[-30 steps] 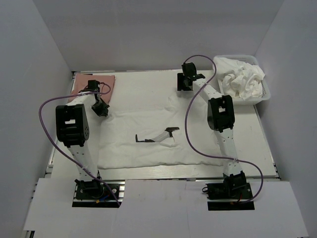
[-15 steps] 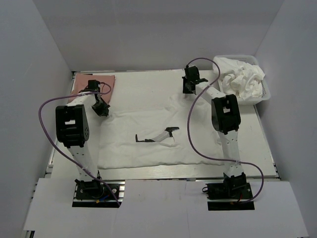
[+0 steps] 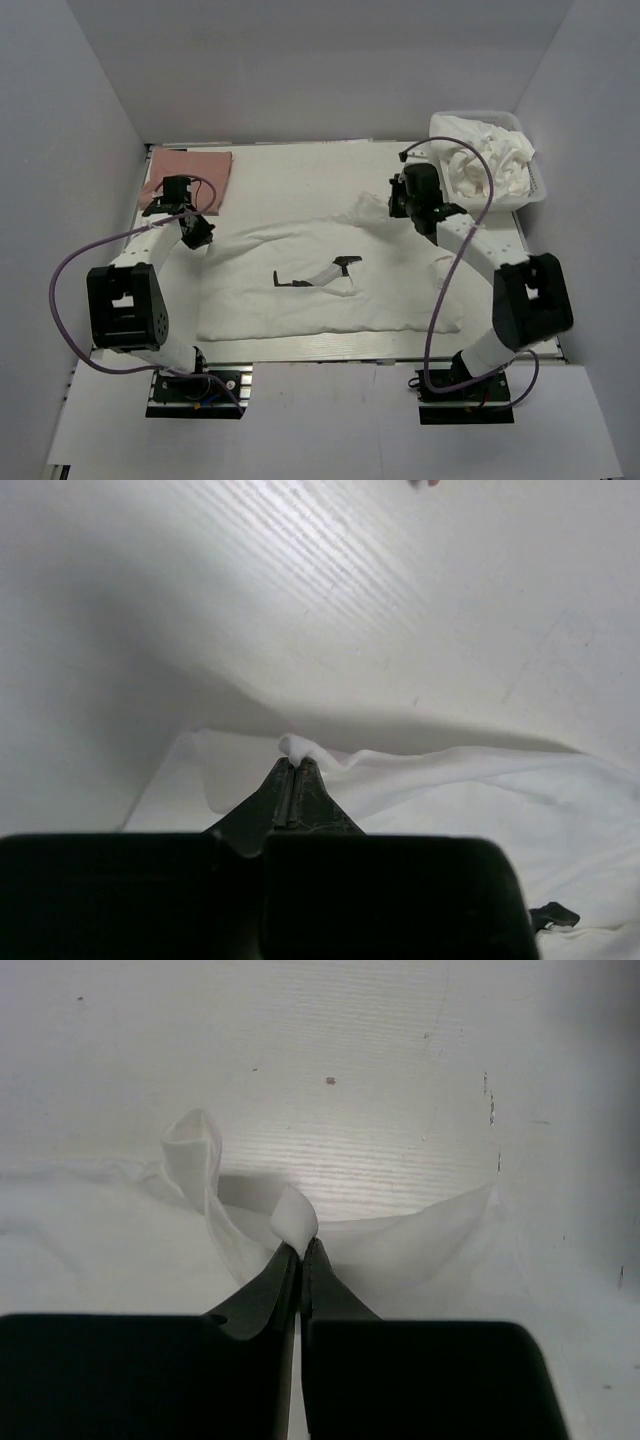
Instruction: Fold and stack the t-shirts
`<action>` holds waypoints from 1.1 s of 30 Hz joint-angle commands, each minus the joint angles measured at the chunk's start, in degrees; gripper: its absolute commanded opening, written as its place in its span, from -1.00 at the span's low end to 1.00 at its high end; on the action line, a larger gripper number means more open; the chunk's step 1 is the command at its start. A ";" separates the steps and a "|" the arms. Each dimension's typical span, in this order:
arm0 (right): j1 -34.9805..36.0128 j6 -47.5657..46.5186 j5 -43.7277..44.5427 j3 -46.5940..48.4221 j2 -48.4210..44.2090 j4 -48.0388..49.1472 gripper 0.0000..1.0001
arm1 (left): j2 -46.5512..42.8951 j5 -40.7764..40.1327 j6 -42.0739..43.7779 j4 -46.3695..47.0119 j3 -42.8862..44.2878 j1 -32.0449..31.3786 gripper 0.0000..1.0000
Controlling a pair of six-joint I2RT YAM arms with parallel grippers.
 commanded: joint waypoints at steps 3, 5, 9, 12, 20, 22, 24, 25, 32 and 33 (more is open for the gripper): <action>0.74 2.26 1.49 -11.90 -13.23 3.42 -1.00 | -7.42 -0.86 -0.85 1.52 -5.27 -0.24 -1.00; 0.74 3.05 1.75 -13.86 -18.67 2.45 -1.00 | -9.11 -1.39 -0.85 1.52 -6.33 -0.24 -1.00; 0.74 4.28 3.86 -20.78 -25.89 -0.87 -1.00 | -11.84 -4.11 -2.69 0.83 -9.50 -0.24 -1.00; 0.56 5.51 6.41 -22.91 -30.99 -4.40 -1.00 | -12.54 -6.04 -5.06 -0.06 -10.82 0.37 -1.00; 0.47 8.41 12.21 -28.36 -39.70 -14.07 -1.00 | -11.93 -9.57 -9.99 -2.52 -11.35 0.38 -1.00; 0.30 9.29 11.69 -29.33 -40.84 -13.20 -1.00 | -11.93 -9.57 -10.69 -3.04 -11.35 0.38 -1.00; 0.21 9.73 10.81 -29.86 -41.11 -13.20 -1.00 | -13.24 -10.27 -11.48 -3.57 -11.35 0.38 -1.00; 0.30 10.08 10.37 -29.95 -41.28 -13.29 -1.00 | -13.77 -11.05 -11.48 -3.58 -11.35 0.38 -1.00; 0.21 16.92 6.94 -32.58 -42.69 -15.48 -1.00 | -15.44 -8.26 -14.37 -5.42 -14.95 0.38 -0.83; 0.21 17.99 6.85 -33.37 -43.04 -16.70 -1.00 | -15.44 -8.25 -15.16 -6.99 -15.91 0.38 -0.69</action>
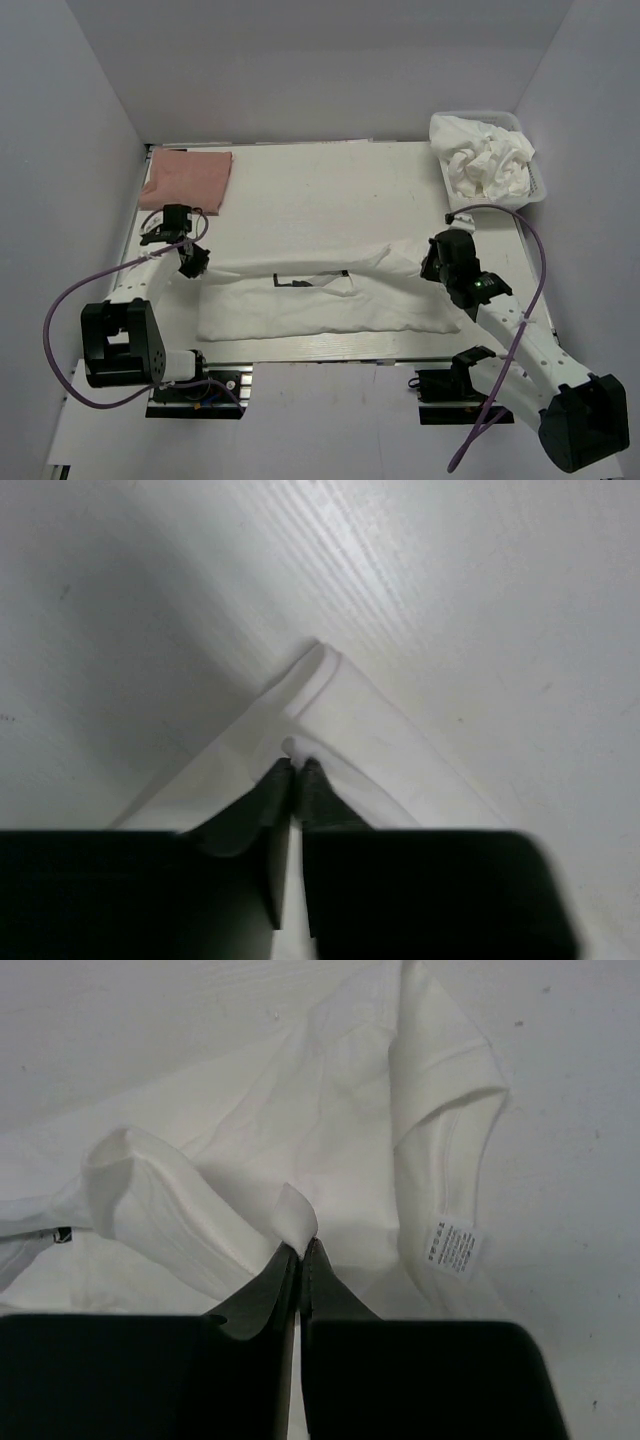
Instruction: Fold and stack the t-shirts
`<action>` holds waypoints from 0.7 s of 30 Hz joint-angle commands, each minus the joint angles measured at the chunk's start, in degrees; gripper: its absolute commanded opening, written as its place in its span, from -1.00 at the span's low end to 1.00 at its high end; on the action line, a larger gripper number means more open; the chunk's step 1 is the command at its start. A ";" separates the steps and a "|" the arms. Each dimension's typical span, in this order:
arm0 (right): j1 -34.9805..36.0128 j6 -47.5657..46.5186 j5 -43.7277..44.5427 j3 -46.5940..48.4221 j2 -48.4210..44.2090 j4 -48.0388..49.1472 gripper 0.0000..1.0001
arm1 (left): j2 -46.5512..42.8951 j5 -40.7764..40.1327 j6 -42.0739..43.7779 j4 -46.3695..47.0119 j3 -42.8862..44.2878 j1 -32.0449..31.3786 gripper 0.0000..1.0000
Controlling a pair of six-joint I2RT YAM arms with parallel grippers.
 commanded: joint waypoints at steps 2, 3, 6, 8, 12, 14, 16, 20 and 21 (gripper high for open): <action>-0.23 9.83 -0.51 -2.49 -3.48 -7.20 -0.82 | -2.26 -0.77 -5.80 -7.30 -2.57 0.33 -0.40; -0.14 10.74 -0.60 -3.19 -4.10 -8.80 -0.82 | -2.26 -1.73 -5.81 -8.72 -3.44 0.33 -0.12; -0.05 17.33 -1.38 -2.94 -9.36 -18.99 0.00 | -4.71 -4.37 -8.97 -16.08 -4.77 0.86 0.99; -0.23 20.05 -1.83 -2.59 -14.54 -25.29 0.44 | -6.56 -5.43 -11.78 -19.79 -4.77 0.86 0.99; -0.31 17.54 -2.18 -0.39 -21.32 -22.91 0.81 | -12.45 -6.75 -12.93 -23.50 0.92 0.86 0.99; -0.22 13.42 -6.71 -0.12 -21.51 -16.86 0.81 | -14.74 -6.23 -11.54 -22.46 3.22 0.86 0.99; -0.14 11.02 -9.55 -0.73 -18.28 -9.46 0.81 | -15.27 -4.04 -8.46 -17.56 5.25 0.86 0.99; -0.05 5.67 -20.34 -0.13 -3.63 6.60 0.81 | -12.04 5.26 1.37 -10.59 6.48 0.25 0.99; -0.05 5.04 -21.42 0.31 1.47 7.78 0.81 | -11.06 6.07 2.27 -10.58 7.18 0.25 0.99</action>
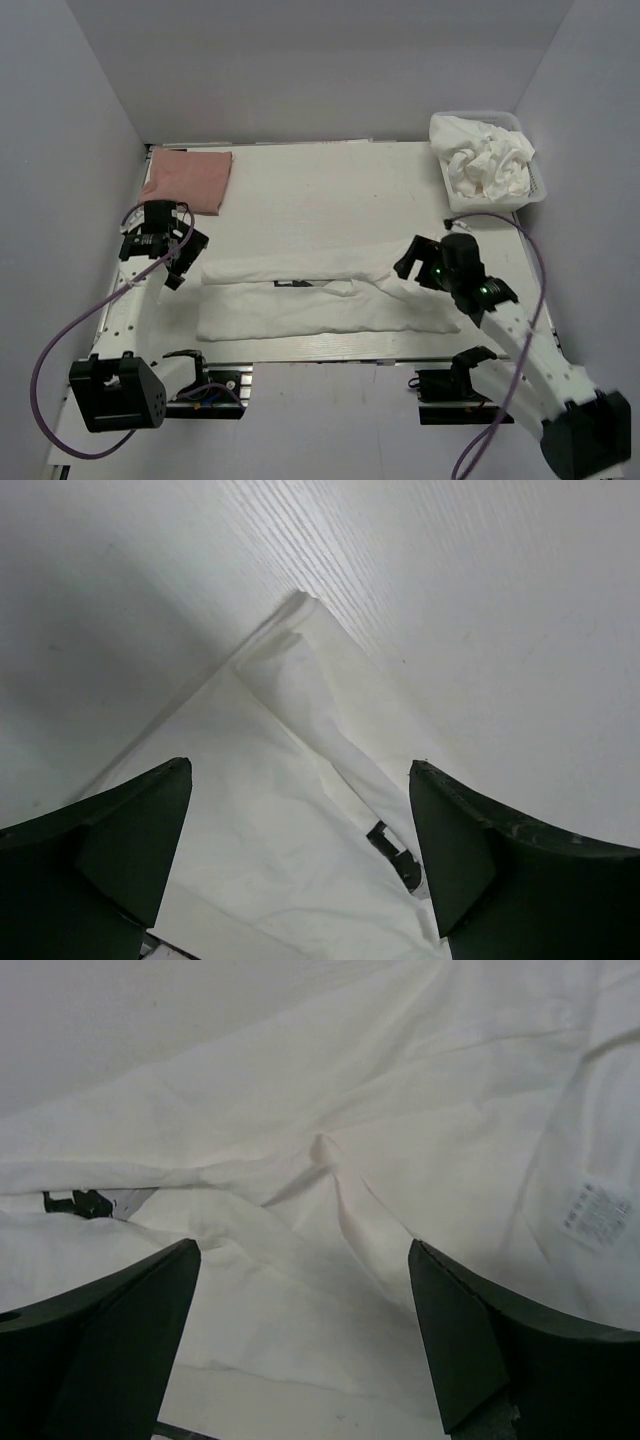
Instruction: Fold and stack the t-shirts
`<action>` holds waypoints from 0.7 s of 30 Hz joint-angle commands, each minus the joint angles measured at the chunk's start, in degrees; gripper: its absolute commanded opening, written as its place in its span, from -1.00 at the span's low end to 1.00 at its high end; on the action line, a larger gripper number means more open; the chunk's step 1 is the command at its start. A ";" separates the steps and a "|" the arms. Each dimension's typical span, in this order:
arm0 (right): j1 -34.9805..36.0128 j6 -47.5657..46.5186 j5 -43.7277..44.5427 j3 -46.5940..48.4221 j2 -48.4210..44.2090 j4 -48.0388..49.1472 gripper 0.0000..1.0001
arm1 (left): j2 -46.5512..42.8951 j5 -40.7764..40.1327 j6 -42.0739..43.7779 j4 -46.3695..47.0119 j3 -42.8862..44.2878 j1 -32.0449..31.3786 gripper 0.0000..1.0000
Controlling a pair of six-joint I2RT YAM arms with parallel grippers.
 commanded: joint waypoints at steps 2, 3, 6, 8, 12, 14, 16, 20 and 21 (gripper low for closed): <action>0.26 -7.09 -11.36 5.23 19.60 16.32 0.81 | 4.31 8.12 9.13 4.21 2.27 -0.91 0.99; 0.34 -7.45 -12.41 6.12 22.02 16.07 0.81 | 5.02 8.12 9.67 3.43 2.27 -0.92 0.99; 0.61 -8.95 -14.52 10.86 31.22 14.84 0.81 | 6.17 7.59 10.29 1.67 2.80 -0.92 0.99; 1.04 -10.00 -16.28 11.84 33.98 13.52 0.81 | 4.78 6.28 10.29 1.66 1.75 -0.92 0.99; 2.97 -13.42 -23.92 10.36 34.52 10.72 0.81 | 2.39 6.28 10.29 2.19 -0.10 -0.92 0.99; 3.25 -15.79 -28.49 9.13 34.26 5.98 0.81 | 2.39 6.28 10.29 2.72 -0.10 -0.39 0.99; 3.95 -17.29 -35.57 6.76 33.47 3.34 0.81 | 2.39 5.67 10.82 2.72 -0.10 -0.39 0.99; 6.05 -21.07 -46.95 4.02 27.94 -8.15 0.81 | 4.75 5.05 10.82 2.02 1.13 -0.39 0.99; 6.49 -21.78 -49.49 4.02 24.71 -9.84 0.81 | 4.76 5.05 10.82 2.02 1.13 -0.39 0.99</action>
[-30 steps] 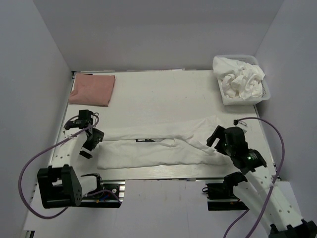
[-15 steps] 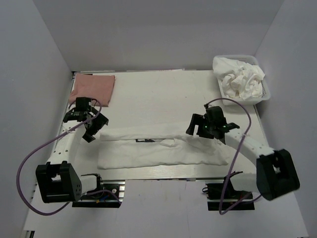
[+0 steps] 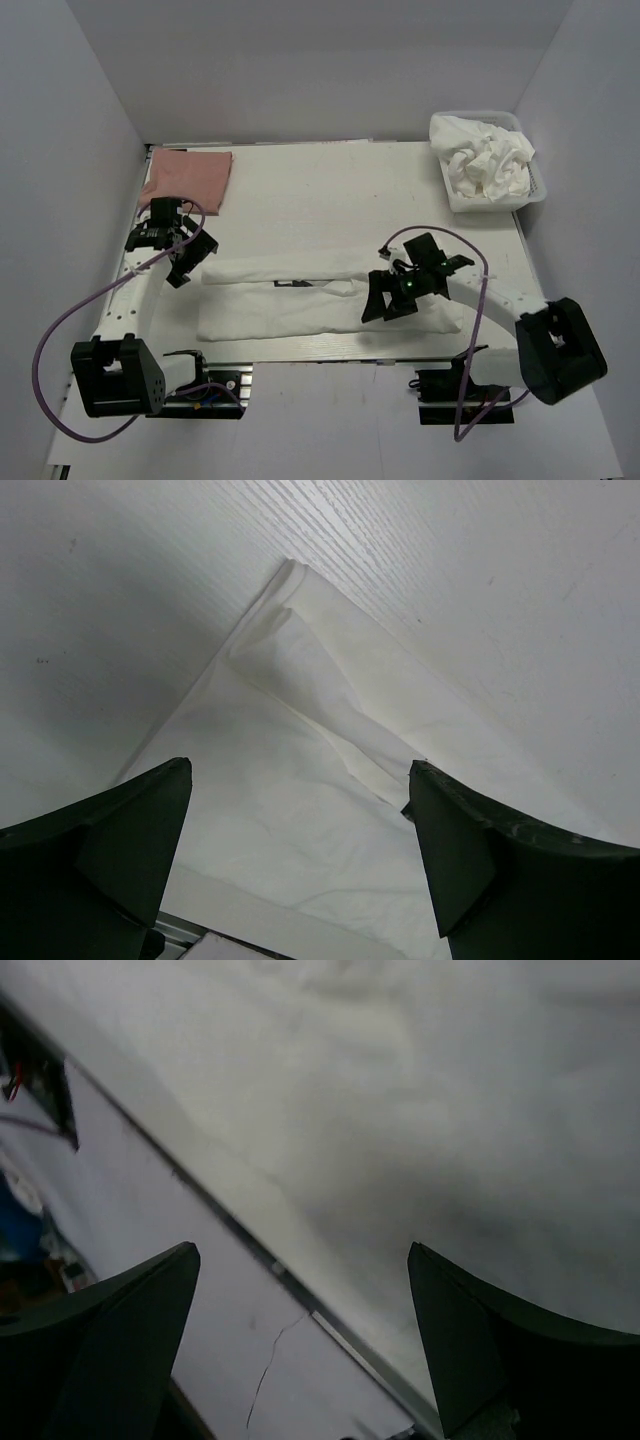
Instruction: Fold and stack the t-shirts
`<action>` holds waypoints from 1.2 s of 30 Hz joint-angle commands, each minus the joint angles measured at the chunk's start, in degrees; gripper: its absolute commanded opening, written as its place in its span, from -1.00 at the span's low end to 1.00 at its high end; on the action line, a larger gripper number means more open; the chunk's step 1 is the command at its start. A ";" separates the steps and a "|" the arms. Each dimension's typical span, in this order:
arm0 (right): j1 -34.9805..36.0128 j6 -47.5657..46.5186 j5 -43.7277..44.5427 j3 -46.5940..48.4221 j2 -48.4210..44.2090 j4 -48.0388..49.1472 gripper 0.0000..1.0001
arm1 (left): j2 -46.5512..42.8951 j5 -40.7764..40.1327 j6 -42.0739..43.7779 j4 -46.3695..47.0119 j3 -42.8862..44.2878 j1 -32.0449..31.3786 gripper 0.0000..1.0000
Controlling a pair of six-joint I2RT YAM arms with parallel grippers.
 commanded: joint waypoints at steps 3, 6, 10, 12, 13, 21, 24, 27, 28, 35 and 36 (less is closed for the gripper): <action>1.56 -3.60 -5.88 1.27 -13.61 -14.50 0.81 | 0.92 -0.27 0.75 0.50 0.78 0.27 0.99; 1.21 2.00 8.47 3.38 -17.14 -7.42 0.81 | 1.53 0.96 0.75 1.65 0.78 0.27 0.99; 0.42 6.95 23.59 8.11 -9.37 -1.76 0.81 | 2.06 1.49 1.80 1.13 0.78 0.27 0.99; -0.37 7.92 31.08 9.88 -6.00 0.69 0.81 | 2.06 2.02 1.80 1.13 0.78 0.27 0.99; -0.64 7.92 33.18 12.67 -2.33 1.58 0.81 | 1.54 2.02 1.80 1.13 0.78 0.27 0.99; -1.69 5.37 27.59 17.45 15.54 3.87 0.81 | 0.48 2.02 2.42 1.13 -0.36 0.27 0.99; -1.25 5.20 20.57 14.64 15.29 4.92 0.81 | 0.48 2.02 2.42 1.65 -0.98 0.27 0.99; -0.90 4.50 9.86 11.66 13.01 6.42 0.81 | 0.48 2.02 2.94 1.65 -0.98 0.27 0.99; -0.90 3.62 4.77 11.13 11.96 5.81 0.81 | 0.48 2.02 2.94 1.65 -0.98 0.27 0.99; -0.03 -1.03 -9.77 5.41 4.22 -3.83 0.81 | 1.00 2.02 2.94 2.18 -2.30 0.27 0.99; 0.06 -1.30 -10.65 4.19 2.99 -5.17 0.81 | 1.00 2.02 2.94 2.18 -2.30 0.27 0.99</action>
